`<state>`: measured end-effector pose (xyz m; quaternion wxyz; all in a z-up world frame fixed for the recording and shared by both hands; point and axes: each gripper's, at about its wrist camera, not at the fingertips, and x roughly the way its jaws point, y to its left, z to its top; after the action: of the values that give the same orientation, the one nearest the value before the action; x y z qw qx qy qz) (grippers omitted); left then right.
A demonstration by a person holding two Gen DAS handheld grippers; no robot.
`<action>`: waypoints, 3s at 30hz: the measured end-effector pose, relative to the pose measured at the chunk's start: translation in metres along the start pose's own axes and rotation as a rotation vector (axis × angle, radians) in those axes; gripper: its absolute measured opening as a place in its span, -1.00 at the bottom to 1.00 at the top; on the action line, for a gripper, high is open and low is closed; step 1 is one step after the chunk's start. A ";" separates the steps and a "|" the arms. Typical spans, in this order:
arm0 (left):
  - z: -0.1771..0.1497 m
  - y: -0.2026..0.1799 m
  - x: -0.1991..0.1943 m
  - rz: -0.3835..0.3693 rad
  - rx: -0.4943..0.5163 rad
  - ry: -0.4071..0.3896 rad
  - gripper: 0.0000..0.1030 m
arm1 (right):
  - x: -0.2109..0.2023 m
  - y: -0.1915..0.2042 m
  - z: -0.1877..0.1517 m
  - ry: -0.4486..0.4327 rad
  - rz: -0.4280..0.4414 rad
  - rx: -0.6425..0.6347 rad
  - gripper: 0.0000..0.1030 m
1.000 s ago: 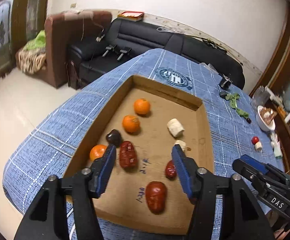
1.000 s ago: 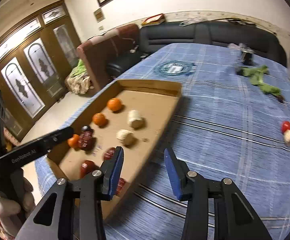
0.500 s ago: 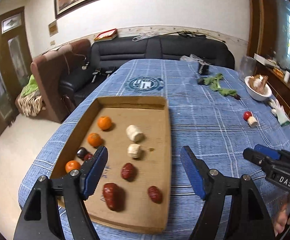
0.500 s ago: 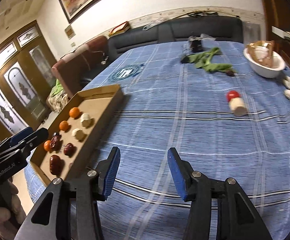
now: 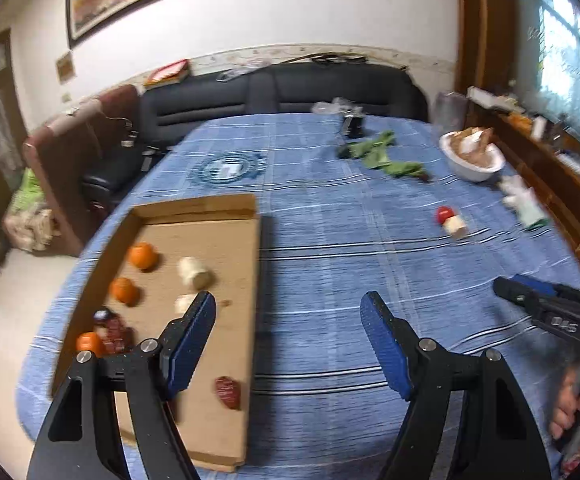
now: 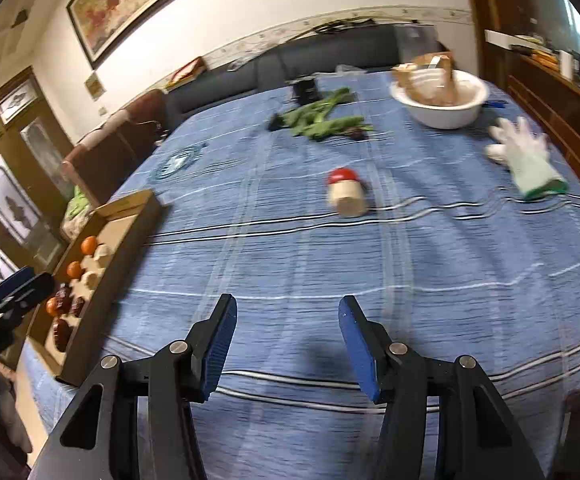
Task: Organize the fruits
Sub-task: 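Withdraw both open tools toward the tomato and yam piece on the table, then grasp the red tomato with the left tool while the right tool grasps the yam piece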
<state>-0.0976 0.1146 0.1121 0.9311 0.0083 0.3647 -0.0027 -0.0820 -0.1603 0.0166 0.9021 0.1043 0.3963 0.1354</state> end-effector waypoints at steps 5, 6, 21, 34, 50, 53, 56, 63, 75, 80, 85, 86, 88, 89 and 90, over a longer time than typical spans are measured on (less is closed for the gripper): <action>0.009 -0.009 0.014 -0.165 -0.068 0.038 0.44 | -0.001 -0.036 0.010 0.011 -0.105 0.016 0.13; 0.008 -0.012 0.017 -0.172 -0.069 0.042 0.44 | 0.000 -0.041 0.014 0.012 -0.122 0.019 0.13; -0.006 -0.009 0.057 -0.177 -0.099 0.133 0.44 | 0.088 -0.021 0.070 0.022 -0.144 -0.012 0.12; 0.010 -0.040 0.077 -0.241 -0.047 0.161 0.44 | 0.098 -0.029 0.069 0.028 -0.147 0.034 -0.31; 0.073 -0.128 0.181 -0.405 0.015 0.266 0.33 | 0.055 -0.076 0.045 -0.023 -0.267 0.095 -0.30; 0.084 -0.139 0.197 -0.468 -0.016 0.278 0.18 | 0.060 -0.075 0.047 -0.015 -0.258 0.094 -0.30; 0.089 -0.152 0.208 -0.482 -0.005 0.275 0.18 | 0.061 -0.076 0.048 -0.015 -0.250 0.105 -0.30; 0.086 -0.169 0.229 -0.467 0.048 0.310 -0.26 | 0.060 -0.079 0.048 -0.016 -0.228 0.126 -0.28; 0.079 -0.177 0.227 -0.436 0.097 0.254 -0.40 | 0.060 -0.073 0.048 -0.033 -0.234 0.100 -0.32; 0.075 -0.163 0.218 -0.423 0.062 0.245 -0.40 | 0.058 -0.073 0.048 -0.042 -0.229 0.106 -0.32; 0.072 -0.141 0.191 -0.414 0.037 0.214 -0.40 | 0.056 -0.068 0.047 -0.052 -0.215 0.089 -0.32; 0.071 -0.135 0.180 -0.411 0.033 0.197 -0.40 | 0.056 -0.067 0.046 -0.053 -0.212 0.086 -0.32; 0.069 -0.125 0.165 -0.411 0.023 0.173 -0.40 | 0.056 -0.064 0.046 -0.056 -0.204 0.078 -0.32; 0.067 -0.118 0.156 -0.410 0.016 0.159 -0.40 | 0.056 -0.063 0.046 -0.058 -0.200 0.076 -0.32; 0.065 -0.111 0.146 -0.402 0.005 0.143 -0.40 | 0.056 -0.062 0.045 -0.061 -0.198 0.073 -0.32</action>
<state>0.0525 0.0028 0.0586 0.8834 -0.0621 0.4243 -0.1889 -0.0021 -0.2038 -0.0100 0.9183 0.1017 0.3816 0.0279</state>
